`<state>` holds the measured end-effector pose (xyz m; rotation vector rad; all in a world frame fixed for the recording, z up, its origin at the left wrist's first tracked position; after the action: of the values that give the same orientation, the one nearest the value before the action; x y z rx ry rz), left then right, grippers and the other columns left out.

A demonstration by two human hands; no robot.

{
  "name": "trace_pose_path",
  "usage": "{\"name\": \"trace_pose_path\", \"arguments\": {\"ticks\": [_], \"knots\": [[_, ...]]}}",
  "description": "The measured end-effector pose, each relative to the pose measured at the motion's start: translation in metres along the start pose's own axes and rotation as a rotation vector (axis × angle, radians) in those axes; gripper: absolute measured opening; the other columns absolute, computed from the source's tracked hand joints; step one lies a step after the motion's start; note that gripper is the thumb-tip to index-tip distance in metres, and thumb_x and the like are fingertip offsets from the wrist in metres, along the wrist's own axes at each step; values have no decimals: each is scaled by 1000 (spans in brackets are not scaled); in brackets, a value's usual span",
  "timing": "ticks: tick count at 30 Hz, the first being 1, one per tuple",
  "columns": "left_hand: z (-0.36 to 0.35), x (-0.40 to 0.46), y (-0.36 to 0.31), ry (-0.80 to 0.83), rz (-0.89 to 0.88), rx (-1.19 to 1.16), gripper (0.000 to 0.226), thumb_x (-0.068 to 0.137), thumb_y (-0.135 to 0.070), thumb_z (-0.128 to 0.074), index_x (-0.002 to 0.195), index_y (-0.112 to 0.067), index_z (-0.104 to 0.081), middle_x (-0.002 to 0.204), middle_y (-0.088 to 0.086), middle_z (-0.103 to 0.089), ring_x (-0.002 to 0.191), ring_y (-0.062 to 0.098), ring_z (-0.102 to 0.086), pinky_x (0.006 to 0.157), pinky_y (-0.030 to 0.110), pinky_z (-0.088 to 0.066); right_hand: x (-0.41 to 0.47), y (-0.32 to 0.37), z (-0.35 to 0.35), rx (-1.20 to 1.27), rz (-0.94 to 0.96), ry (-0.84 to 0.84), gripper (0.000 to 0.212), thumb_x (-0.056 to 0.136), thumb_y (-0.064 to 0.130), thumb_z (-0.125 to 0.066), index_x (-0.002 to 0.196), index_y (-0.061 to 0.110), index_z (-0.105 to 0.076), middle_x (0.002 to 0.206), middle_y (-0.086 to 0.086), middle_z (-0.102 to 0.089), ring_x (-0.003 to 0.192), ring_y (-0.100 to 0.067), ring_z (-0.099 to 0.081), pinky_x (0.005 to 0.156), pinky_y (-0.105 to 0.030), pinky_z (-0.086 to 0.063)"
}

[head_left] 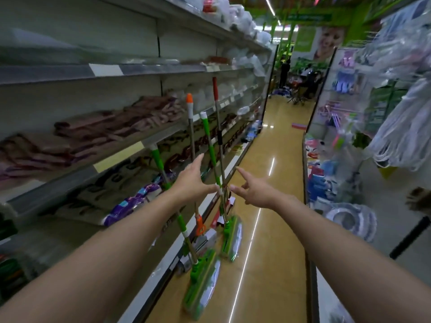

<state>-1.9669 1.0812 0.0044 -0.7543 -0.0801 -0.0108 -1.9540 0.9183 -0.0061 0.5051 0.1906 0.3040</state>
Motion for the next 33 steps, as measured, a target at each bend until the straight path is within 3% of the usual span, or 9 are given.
{"name": "trace_pose_path", "arguments": {"ticks": [3,11,19,22,26,33], "knots": [[-25,45,0,0,21,-10,107,73,-46,-76,151,-32,-4,159,2,-18,145,23,-20,115,47,-28,43,-32,5,42,4,24,75,93,51,-46,151,30,-4,130,-16,-57,110,-30,-60,97,-42,-48],[-74,176,6,21,55,10,102,78,-40,-74,152,-26,-5,160,2,-13,146,26,-16,116,47,-25,170,-94,26,-27,52,42,70,94,44,-51,151,31,-13,138,-12,-51,123,-25,-51,98,-35,-41],[-65,329,17,-36,85,27,97,77,-43,-73,152,-21,-14,159,-1,-13,145,22,-17,117,43,-24,327,-122,57,-81,108,79,67,92,48,-51,149,28,-23,144,-10,-45,131,-26,-44,104,-37,-37],[-61,374,14,-32,78,39,98,78,-43,-73,152,-22,-12,160,-1,-11,145,22,-16,117,44,-24,378,-122,66,-79,164,92,66,91,48,-52,148,31,-23,140,-9,-48,125,-26,-49,102,-38,-40],[-66,419,20,-52,107,58,97,79,-41,-72,152,-23,-10,160,-1,-10,146,23,-14,117,46,-24,430,-122,73,-68,249,105,69,91,43,-56,149,32,-19,146,-8,-42,133,-25,-41,106,-38,-38],[-86,485,46,-115,214,36,98,77,-42,-73,151,-24,-13,159,-1,-14,145,25,-18,115,49,-27,514,-139,80,-91,348,162,76,92,45,-55,151,34,-9,145,-11,-42,131,-27,-43,101,-36,-39]]}}
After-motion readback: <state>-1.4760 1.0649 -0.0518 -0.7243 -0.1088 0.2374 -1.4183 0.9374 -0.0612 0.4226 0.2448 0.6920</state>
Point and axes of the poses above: each hand's wrist, its own x-axis towards the middle knuckle, its own z-axis out of the back of the hand, y = z × x, the point moved 8 cm from there along x, towards the middle knuckle
